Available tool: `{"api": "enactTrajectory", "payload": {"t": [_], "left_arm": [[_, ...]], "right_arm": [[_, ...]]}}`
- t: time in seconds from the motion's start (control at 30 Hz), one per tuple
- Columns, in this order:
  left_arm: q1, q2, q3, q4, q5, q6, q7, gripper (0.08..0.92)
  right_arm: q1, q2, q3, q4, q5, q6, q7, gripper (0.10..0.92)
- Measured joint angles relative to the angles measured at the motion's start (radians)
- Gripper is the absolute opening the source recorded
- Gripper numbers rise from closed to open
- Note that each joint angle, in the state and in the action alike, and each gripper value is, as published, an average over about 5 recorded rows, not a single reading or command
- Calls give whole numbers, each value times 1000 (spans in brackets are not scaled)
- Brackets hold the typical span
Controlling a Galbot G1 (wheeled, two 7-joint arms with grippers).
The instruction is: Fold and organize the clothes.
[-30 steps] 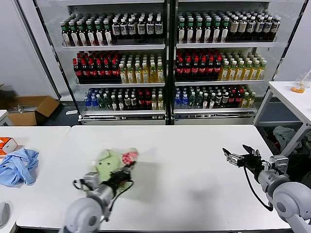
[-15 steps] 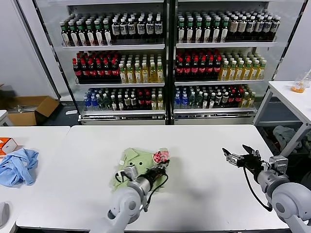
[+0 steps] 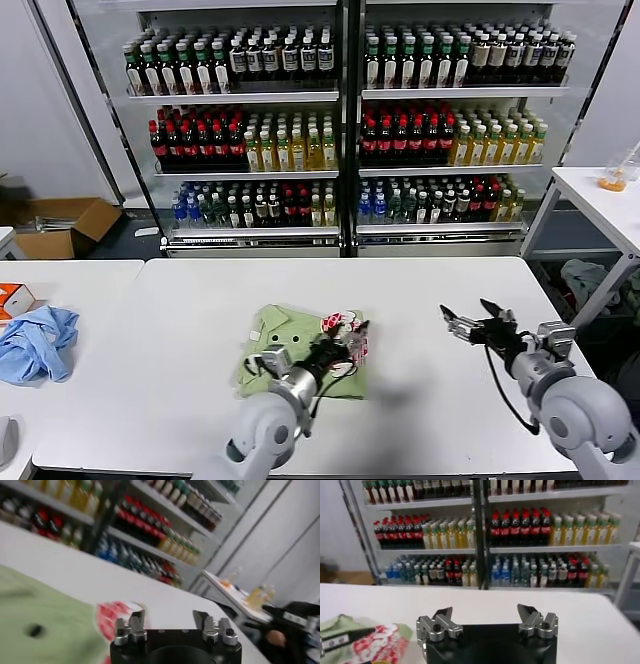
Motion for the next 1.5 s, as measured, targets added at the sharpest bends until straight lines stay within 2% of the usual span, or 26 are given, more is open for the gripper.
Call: {"api": "enactTrajectory", "payload": {"t": [0.13, 0.27, 0.63, 0.73, 1.03, 1.43, 1.5], "left_arm": [[47, 52, -84, -40, 43, -30, -8, 770], [107, 107, -185, -80, 58, -54, -19, 820], [272, 180, -397, -175, 68, -101, -39, 823], [304, 189, -427, -188, 70, -108, -40, 823], [359, 193, -473, -209, 72, -113, -43, 823], [385, 191, -495, -217, 72, -116, -42, 823], [387, 189, -495, -217, 73, -116, -41, 823]], "right_arm": [[54, 50, -93, -32, 15, 6, 24, 823], [113, 114, -189, -80, 26, 9, 47, 823], [256, 291, -387, -261, 34, 24, 97, 813], [289, 336, -417, -316, 29, 27, 109, 756], [357, 415, -467, -438, 27, 43, 139, 498], [417, 419, -484, -530, -27, 53, 136, 169], [427, 408, -481, -541, -44, 53, 130, 143]]}}
